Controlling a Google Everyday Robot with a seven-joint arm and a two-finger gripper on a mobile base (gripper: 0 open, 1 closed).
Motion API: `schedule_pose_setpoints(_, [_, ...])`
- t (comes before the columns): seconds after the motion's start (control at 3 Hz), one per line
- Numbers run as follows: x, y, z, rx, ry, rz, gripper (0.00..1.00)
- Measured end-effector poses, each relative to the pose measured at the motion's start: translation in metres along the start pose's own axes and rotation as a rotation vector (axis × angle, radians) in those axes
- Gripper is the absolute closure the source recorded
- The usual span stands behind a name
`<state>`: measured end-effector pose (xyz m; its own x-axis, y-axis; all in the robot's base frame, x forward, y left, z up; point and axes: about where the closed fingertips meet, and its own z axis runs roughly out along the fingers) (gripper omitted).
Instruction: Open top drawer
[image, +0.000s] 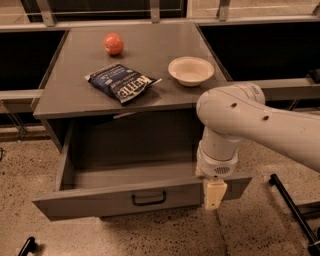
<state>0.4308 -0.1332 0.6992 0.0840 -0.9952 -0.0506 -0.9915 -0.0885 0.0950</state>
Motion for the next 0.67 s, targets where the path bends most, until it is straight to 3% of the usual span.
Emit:
schedule_pose_setpoints(0.33, [0.005,-0.007,-0.035,0.119,0.004,0.025,0.13])
schedule_pose_setpoints(0.67, [0.007,-0.026,-0.078,0.251,-0.031,0.065,0.0])
